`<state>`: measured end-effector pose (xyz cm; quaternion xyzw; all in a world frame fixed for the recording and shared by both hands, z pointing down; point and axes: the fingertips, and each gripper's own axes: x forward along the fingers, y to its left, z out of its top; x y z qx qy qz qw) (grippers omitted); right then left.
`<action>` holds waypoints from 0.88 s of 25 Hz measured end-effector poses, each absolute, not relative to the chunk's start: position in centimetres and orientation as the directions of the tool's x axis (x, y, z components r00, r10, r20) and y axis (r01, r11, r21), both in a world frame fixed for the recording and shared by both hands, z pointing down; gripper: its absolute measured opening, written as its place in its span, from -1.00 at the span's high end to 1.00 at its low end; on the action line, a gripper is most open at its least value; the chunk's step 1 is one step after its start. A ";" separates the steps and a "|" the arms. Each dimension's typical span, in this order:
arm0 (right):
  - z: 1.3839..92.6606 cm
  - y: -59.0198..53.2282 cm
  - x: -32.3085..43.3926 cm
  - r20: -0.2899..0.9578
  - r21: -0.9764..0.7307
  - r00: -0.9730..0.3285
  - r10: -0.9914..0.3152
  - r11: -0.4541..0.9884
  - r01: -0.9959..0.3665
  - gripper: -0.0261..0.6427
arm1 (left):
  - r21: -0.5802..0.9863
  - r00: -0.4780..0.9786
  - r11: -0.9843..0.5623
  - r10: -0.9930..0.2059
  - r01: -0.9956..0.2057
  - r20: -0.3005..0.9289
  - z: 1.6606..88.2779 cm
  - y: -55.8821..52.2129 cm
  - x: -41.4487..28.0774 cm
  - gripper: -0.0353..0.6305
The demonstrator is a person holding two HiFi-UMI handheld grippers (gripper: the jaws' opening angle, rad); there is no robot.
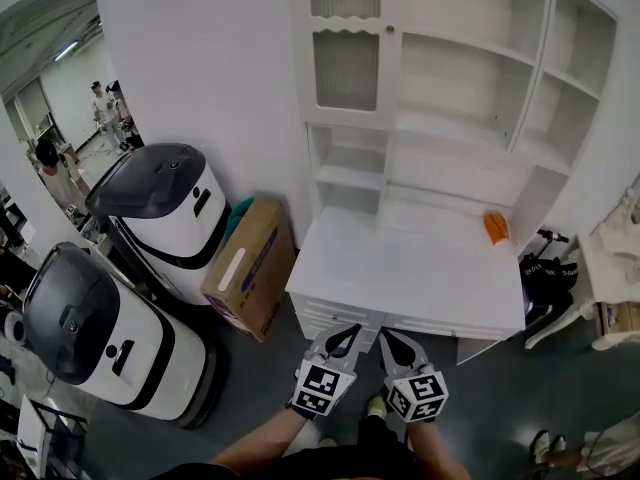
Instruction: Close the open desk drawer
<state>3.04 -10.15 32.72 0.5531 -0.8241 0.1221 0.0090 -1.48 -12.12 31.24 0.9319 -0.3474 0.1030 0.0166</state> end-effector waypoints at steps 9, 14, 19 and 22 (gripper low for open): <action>31.9 -7.6 3.0 0.151 -0.171 -0.358 -0.922 0.332 -0.928 0.88 | -0.025 0.774 -0.792 -0.602 -0.610 0.199 30.4 -8.9 -1.0 0.88; 31.1 -6.6 2.7 0.136 -0.164 -0.351 -0.927 0.328 -0.930 0.88 | -0.037 0.777 -0.795 -0.601 -0.606 0.187 29.7 -7.8 -1.3 0.88; 31.0 -5.8 2.4 0.128 -0.170 -0.348 -0.929 0.325 -0.930 0.88 | -0.036 0.778 -0.796 -0.599 -0.604 0.187 29.6 -7.1 -1.8 0.88; 30.6 -5.6 2.6 0.126 -0.160 -0.346 -0.930 0.325 -0.932 0.88 | -0.035 0.783 -0.799 -0.595 -0.600 0.179 29.4 -6.9 -1.4 0.88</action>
